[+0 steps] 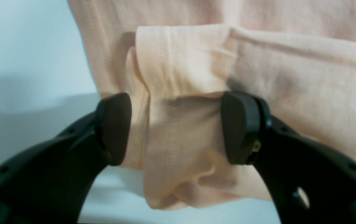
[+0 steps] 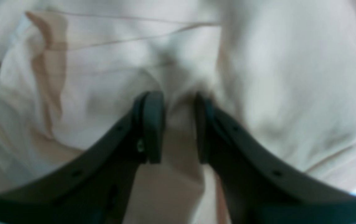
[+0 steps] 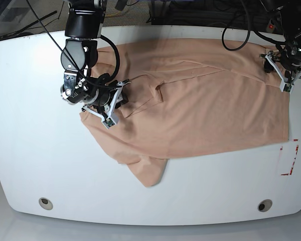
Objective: Fold the T-shirt properly
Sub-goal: 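Pinch the folded sleeve edge with the right gripper, then drag the pinched sleeve with the right gripper toward the collar edge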
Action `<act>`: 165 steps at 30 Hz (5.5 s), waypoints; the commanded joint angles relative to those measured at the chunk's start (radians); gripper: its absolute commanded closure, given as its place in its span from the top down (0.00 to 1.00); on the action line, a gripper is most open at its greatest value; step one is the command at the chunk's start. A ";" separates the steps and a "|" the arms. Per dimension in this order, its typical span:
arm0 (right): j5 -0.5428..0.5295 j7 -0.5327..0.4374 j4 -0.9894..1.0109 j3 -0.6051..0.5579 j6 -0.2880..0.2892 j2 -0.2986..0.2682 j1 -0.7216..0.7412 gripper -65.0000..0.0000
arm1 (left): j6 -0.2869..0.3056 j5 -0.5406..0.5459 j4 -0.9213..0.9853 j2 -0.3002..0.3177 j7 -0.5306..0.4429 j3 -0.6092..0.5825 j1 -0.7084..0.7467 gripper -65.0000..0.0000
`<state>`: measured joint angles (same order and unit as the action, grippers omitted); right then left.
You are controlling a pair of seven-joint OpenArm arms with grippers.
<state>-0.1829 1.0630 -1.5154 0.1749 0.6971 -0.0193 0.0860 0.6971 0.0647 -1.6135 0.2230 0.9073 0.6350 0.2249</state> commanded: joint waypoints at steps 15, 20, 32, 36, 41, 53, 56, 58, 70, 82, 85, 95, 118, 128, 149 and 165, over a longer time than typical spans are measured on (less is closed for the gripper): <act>-0.025 -0.057 -0.015 -0.001 0.001 0.000 0.014 0.44 | 0.001 -0.019 -0.008 0.013 0.020 0.001 0.005 0.65; -0.025 -0.059 -0.015 -0.001 0.001 0.002 0.014 0.37 | 0.001 -0.019 -0.008 0.013 0.020 0.001 0.005 0.65; -0.014 -0.120 0.052 -0.002 0.001 -0.001 0.016 0.11 | 0.001 -0.019 -0.008 0.013 0.020 -0.001 0.005 0.65; -0.023 -0.117 0.043 -0.002 0.001 -0.001 0.016 0.00 | 0.001 -0.019 -0.006 0.013 0.020 -0.001 0.005 0.65; -0.025 -0.102 -0.058 -0.002 0.001 -0.001 0.013 0.00 | 0.001 -0.019 -0.006 0.013 0.020 -0.001 0.003 0.65; -0.023 -0.037 -0.173 0.001 0.001 -0.005 0.061 0.00 | 0.001 -0.019 -0.006 0.013 0.020 -0.001 0.003 0.65; -0.019 -0.040 -0.132 0.001 0.001 -0.006 0.087 0.00 | 0.001 -0.019 -0.006 0.025 0.020 -0.001 0.005 0.65; -0.019 -0.042 -0.098 0.001 0.001 -0.006 0.094 0.00 | 0.001 -0.019 -0.006 0.026 0.020 -0.001 0.005 0.65; -0.025 0.018 -0.244 0.036 0.001 -0.006 0.025 0.57 | 0.001 -0.019 -0.006 0.034 0.020 0.004 0.005 0.65; -0.160 0.118 -0.324 0.148 0.001 -0.011 -0.194 0.67 | 0.001 -0.019 -0.006 0.034 0.020 -0.001 0.001 0.65; -0.313 0.125 -0.320 0.148 0.001 -0.054 -0.239 0.66 | 0.001 -0.019 -0.006 0.032 0.020 -0.002 0.000 0.65; -0.481 0.130 -0.169 0.151 0.001 -0.064 -0.225 0.66 | 0.001 -0.019 -0.006 0.032 0.020 -0.040 0.000 0.65; -0.481 0.130 -0.124 0.153 0.001 -0.107 -0.058 0.00 | 0.001 -0.019 -0.006 0.052 0.020 -0.042 0.003 0.65; -0.479 0.095 0.068 0.153 0.001 -0.143 0.042 0.00 | 0.001 -0.019 -0.006 0.054 0.020 -0.042 0.003 0.65; -0.487 0.073 -0.156 0.196 0.001 -0.271 -0.094 0.68 | 0.001 0.321 -0.183 0.083 0.146 0.058 -0.002 0.66; -0.479 0.089 -0.400 0.262 0.001 -0.262 -0.435 0.68 | 0.001 0.327 -0.193 0.106 0.143 0.145 0.166 0.65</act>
<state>-0.6567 1.1744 -1.9034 0.4305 0.6930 -0.2687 -0.3397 0.6998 0.4194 -1.7889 0.3126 1.0576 0.7567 0.3832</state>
